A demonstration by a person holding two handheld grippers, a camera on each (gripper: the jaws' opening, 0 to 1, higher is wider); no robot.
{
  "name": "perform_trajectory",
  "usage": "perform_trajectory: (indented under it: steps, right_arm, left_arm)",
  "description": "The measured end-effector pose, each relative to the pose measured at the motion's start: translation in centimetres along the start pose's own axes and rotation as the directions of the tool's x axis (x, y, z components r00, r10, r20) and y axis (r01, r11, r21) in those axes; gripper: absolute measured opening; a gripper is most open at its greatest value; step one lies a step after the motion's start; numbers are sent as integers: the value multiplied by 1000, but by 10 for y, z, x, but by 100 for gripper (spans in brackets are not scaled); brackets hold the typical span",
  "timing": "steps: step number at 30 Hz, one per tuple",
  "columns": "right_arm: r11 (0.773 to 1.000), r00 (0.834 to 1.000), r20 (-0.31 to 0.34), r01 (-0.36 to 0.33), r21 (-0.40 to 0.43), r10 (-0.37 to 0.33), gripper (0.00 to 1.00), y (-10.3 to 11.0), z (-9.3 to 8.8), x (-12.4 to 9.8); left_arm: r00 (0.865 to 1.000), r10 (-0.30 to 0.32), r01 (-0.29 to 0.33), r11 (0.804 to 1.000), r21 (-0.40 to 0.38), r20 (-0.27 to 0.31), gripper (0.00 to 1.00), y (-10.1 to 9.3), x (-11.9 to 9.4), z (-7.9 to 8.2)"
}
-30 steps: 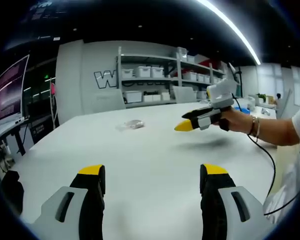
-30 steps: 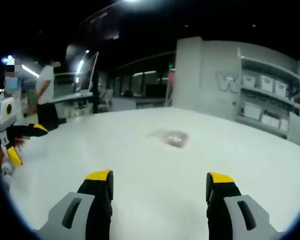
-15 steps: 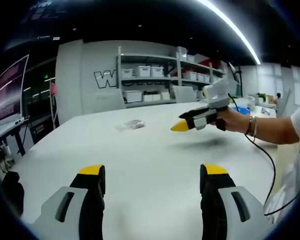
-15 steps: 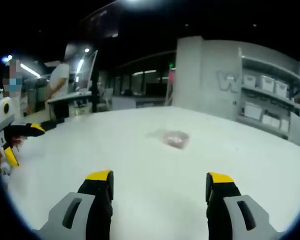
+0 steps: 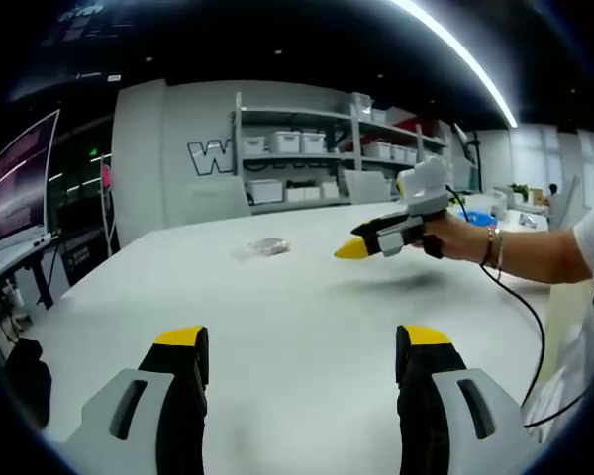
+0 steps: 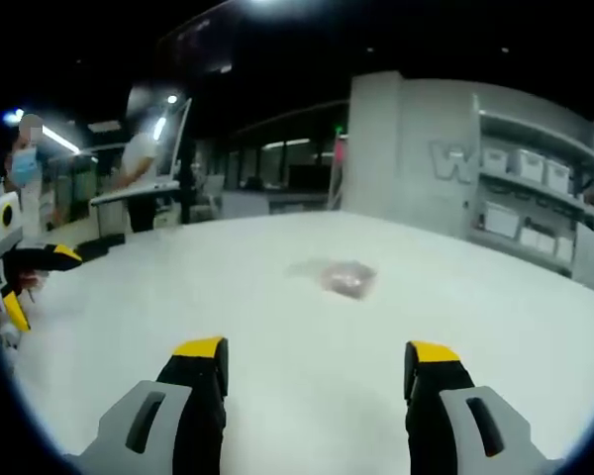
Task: Open the resealable bag by pulling the two sides of the seal apart until the entire bag opening is separated and visibly accessible.
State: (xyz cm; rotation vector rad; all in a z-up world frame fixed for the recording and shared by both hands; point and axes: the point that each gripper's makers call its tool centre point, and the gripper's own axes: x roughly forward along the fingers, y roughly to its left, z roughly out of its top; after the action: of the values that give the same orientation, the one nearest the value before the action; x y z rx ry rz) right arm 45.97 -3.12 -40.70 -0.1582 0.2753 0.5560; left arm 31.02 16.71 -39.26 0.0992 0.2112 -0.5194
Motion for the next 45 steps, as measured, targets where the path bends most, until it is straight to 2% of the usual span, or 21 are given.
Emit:
perform_trajectory:
  steps: [33,45]
  right_arm:
    - [1000,999,-39,-2,30,3,65,-13,-5,36]
    - [1000,1000,-25,5,24,-4,62,-16,4,45]
  left_arm:
    - [1000,5,-5,1000,-19,-8,76,6,0,-7]
    - [1000,11,-11,1000,-15,-11,76,11,1,-4]
